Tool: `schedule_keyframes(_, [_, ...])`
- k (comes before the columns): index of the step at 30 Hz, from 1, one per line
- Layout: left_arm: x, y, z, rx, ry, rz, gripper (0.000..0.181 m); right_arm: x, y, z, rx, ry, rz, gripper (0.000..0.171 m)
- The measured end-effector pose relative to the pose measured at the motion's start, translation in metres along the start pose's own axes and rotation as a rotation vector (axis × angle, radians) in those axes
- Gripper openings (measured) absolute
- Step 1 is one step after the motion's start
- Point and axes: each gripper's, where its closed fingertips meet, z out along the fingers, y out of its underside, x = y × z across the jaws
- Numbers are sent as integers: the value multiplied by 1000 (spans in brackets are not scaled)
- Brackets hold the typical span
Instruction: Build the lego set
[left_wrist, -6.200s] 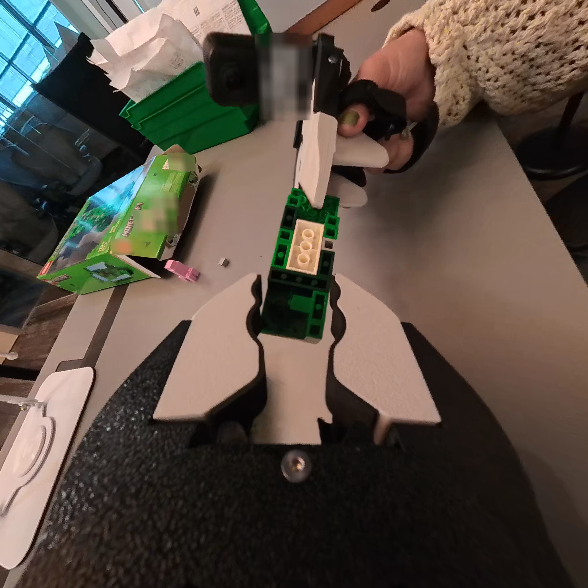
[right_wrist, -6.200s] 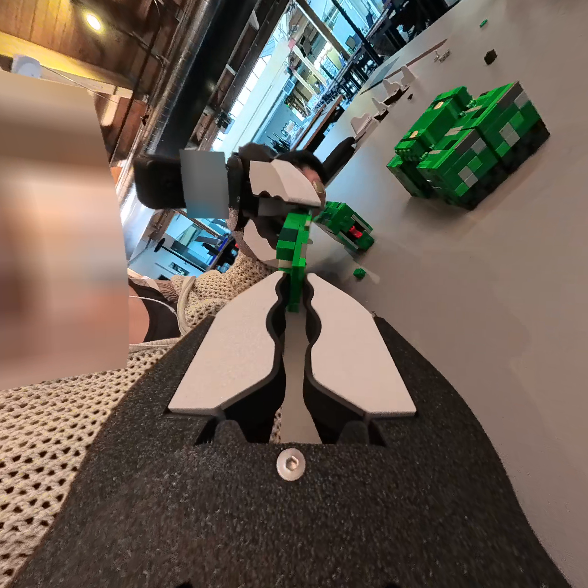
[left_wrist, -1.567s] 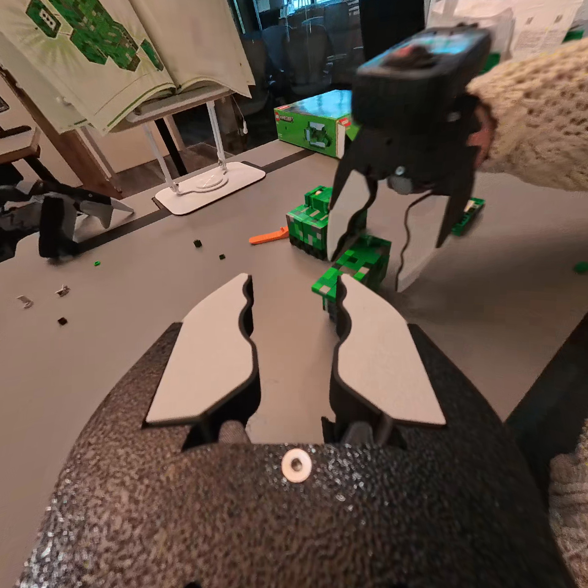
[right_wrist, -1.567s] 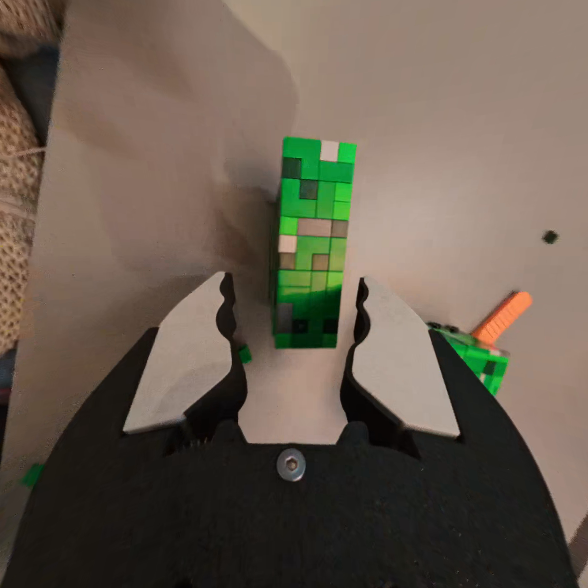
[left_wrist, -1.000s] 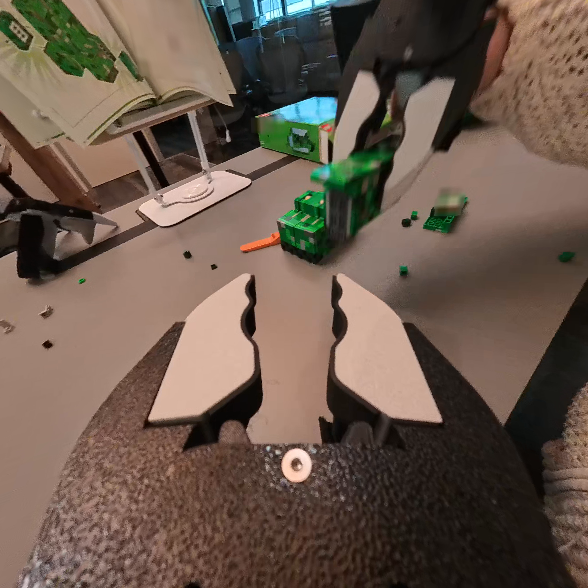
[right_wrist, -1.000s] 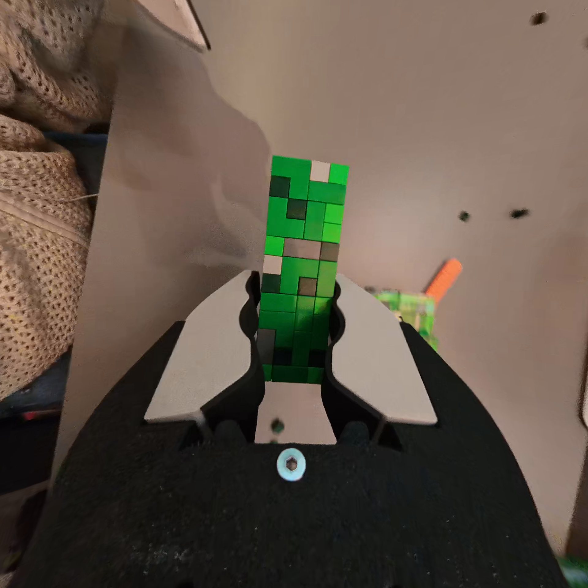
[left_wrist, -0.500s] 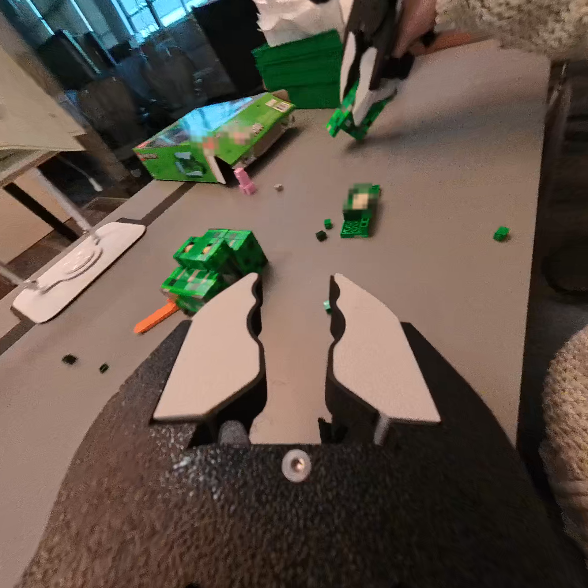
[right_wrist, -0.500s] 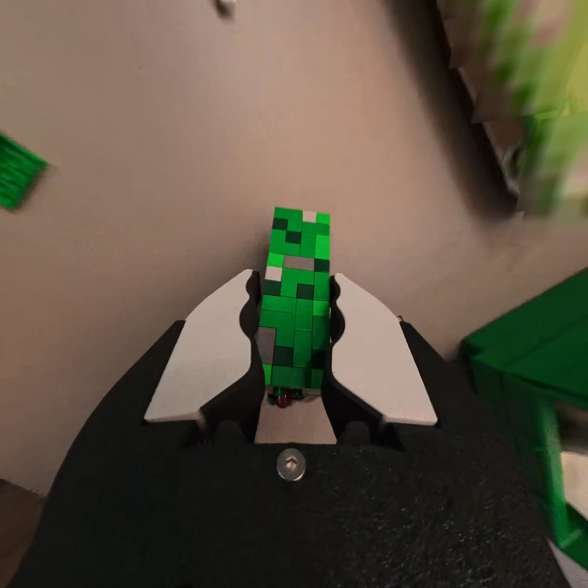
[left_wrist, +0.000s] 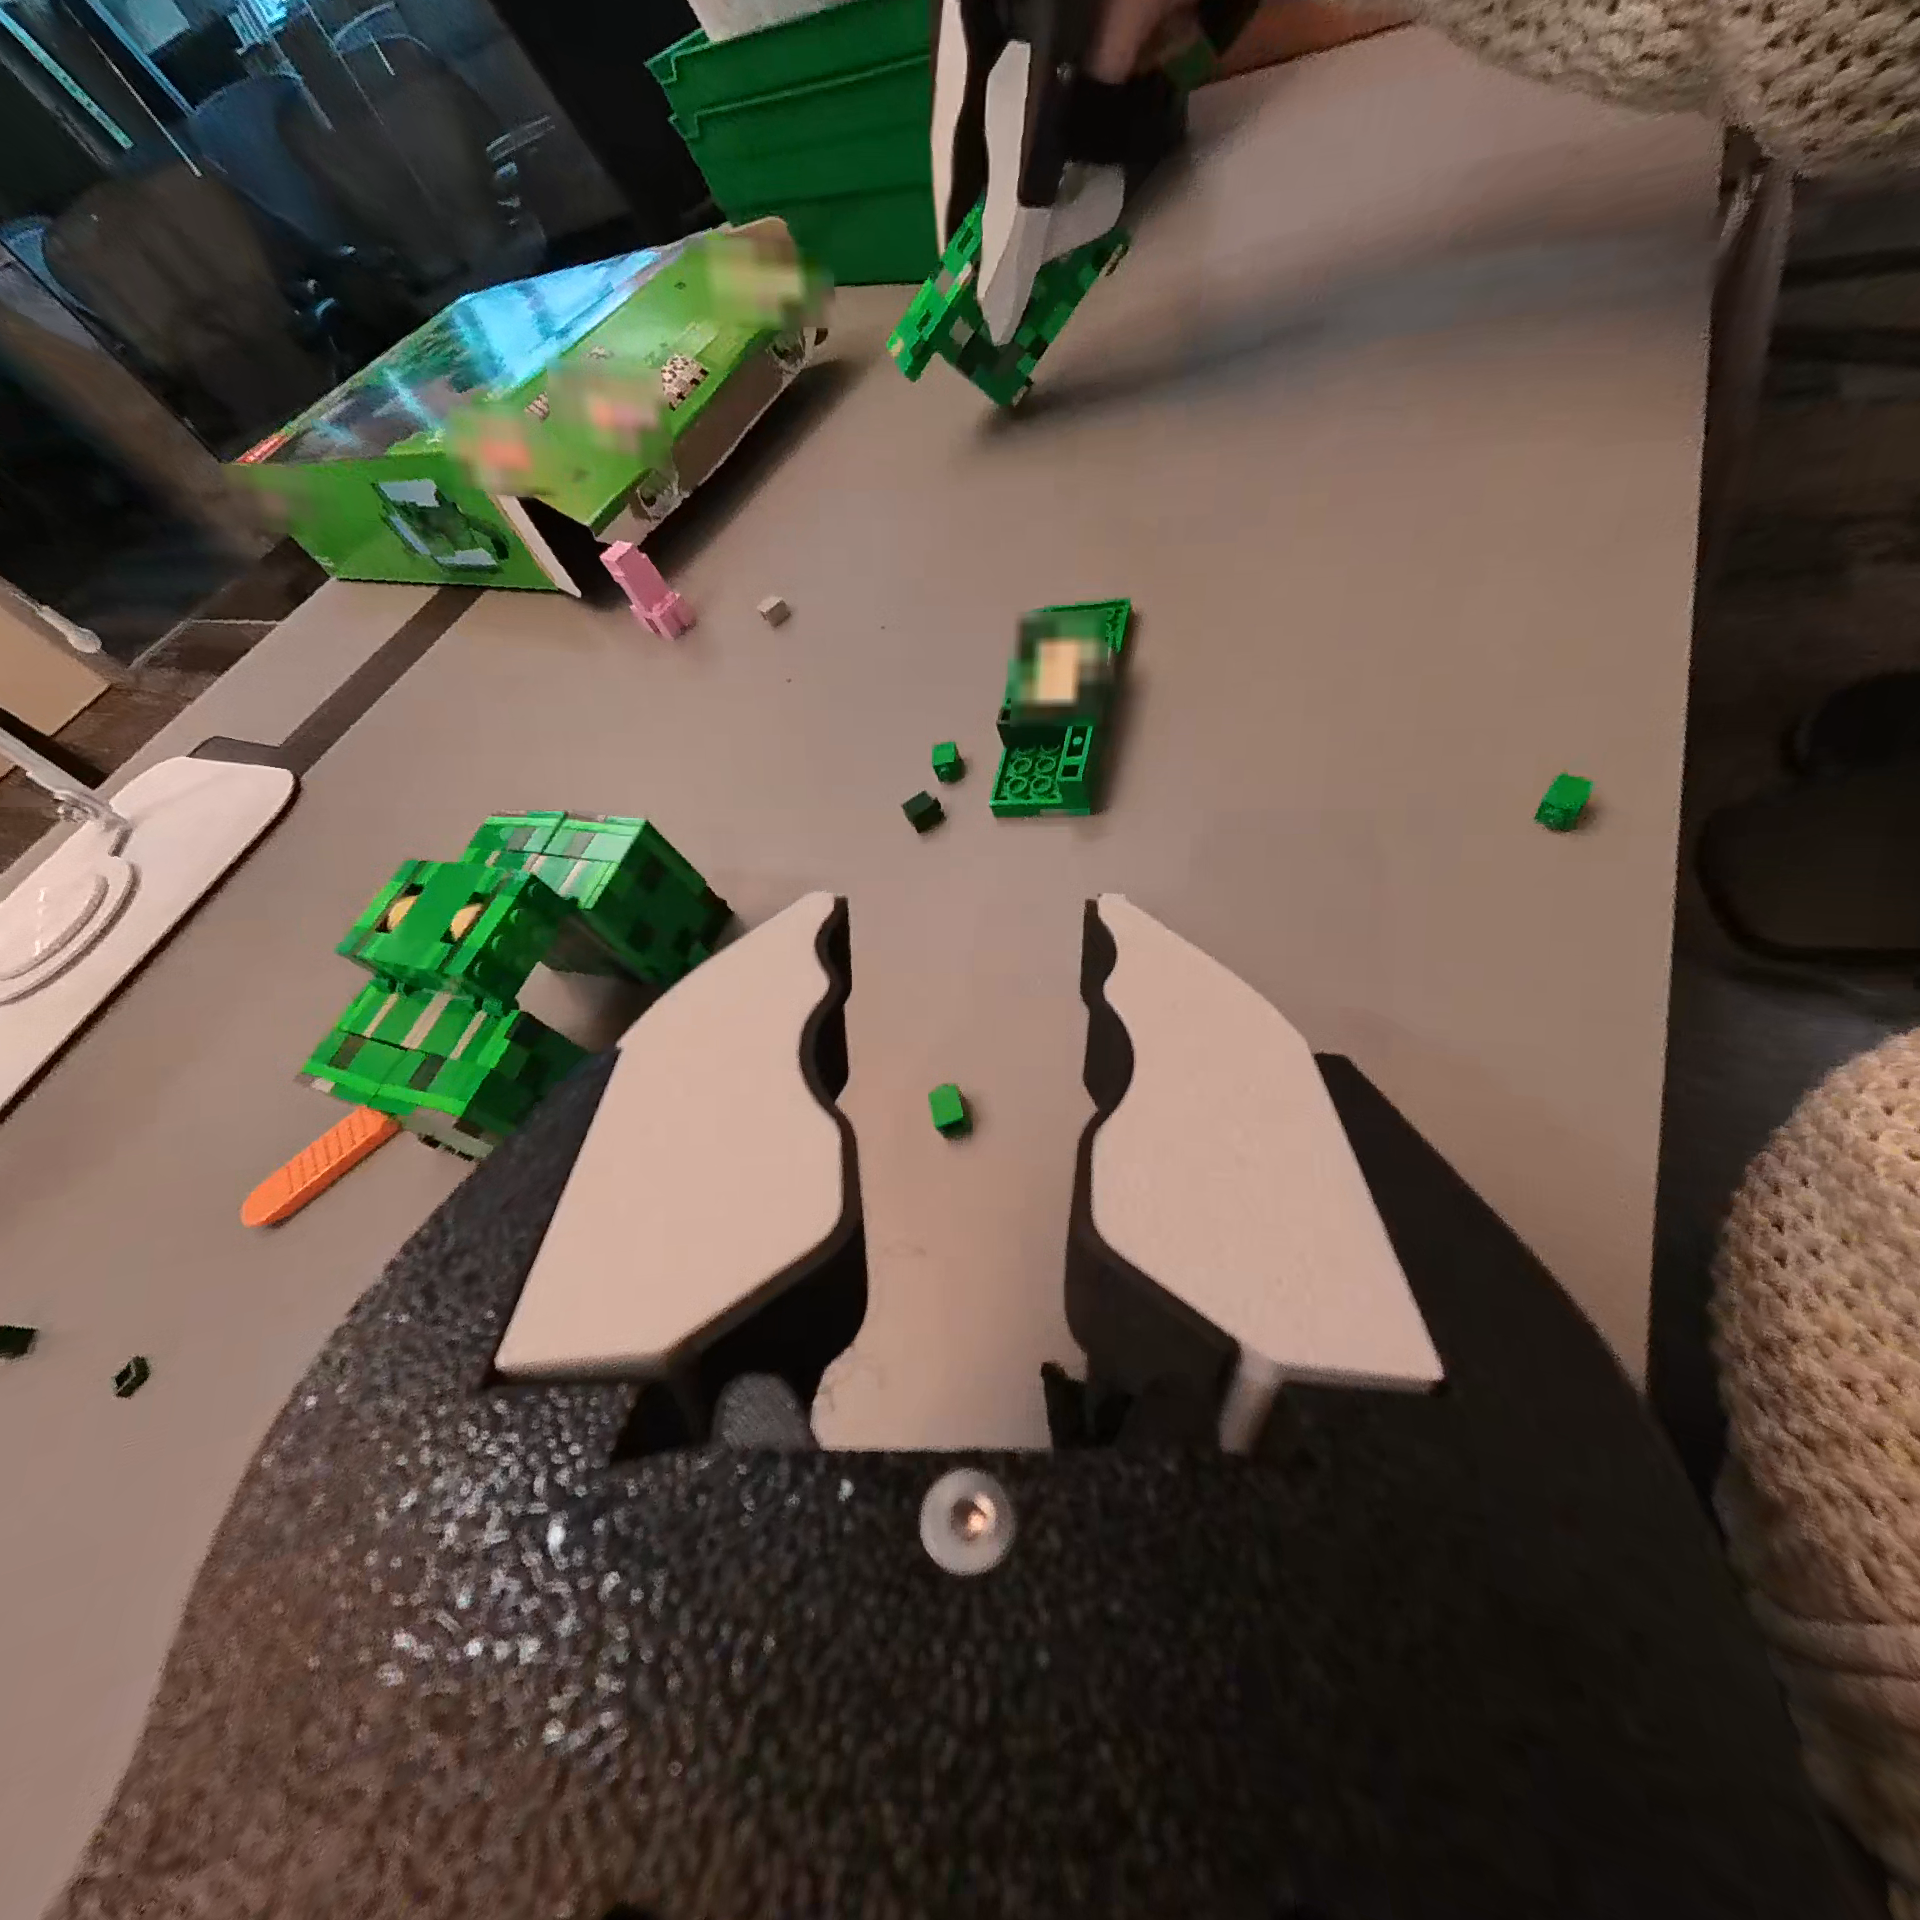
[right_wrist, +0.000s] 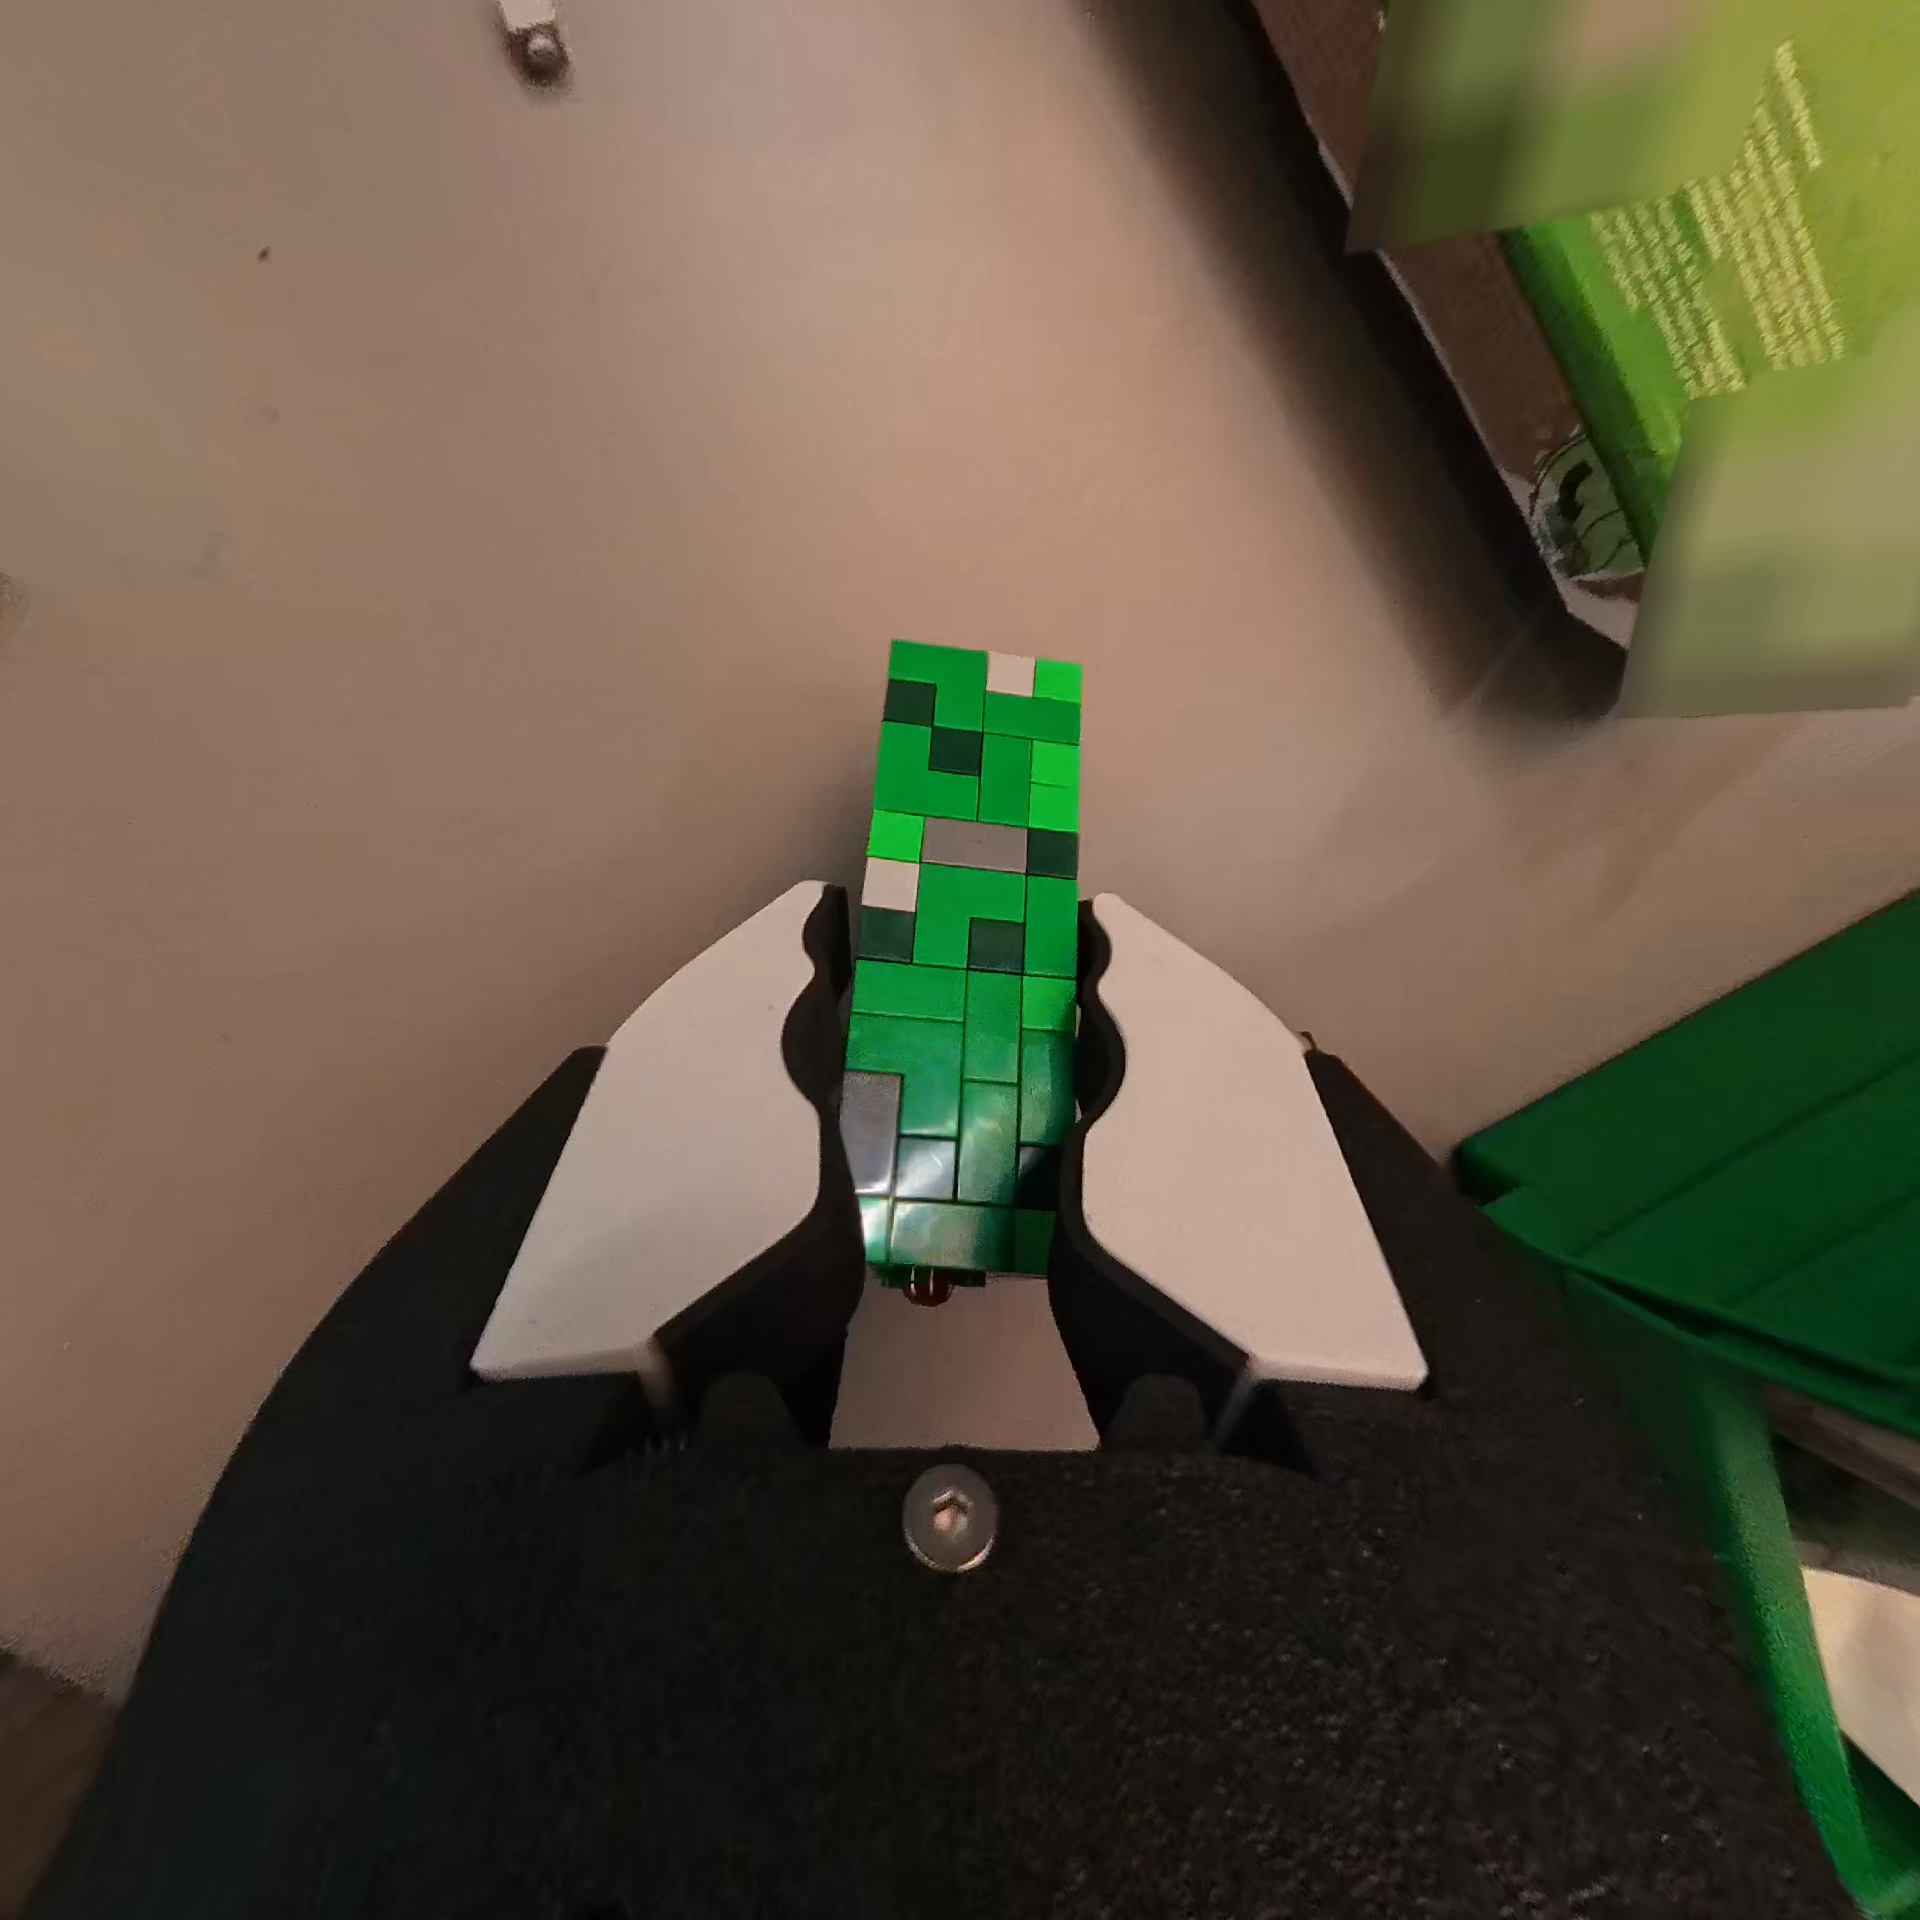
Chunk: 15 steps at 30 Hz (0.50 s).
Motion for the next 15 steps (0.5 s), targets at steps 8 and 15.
schedule_keyframes(8, [-4, 0, -3, -9, -13, -10, 41, 28, -9, 8, 167, 0, 130, 41])
schedule_keyframes(15, [-7, 2, -4, -16, -6, -22, 41, 29, 1, 6, 297, -140, 345, 41])
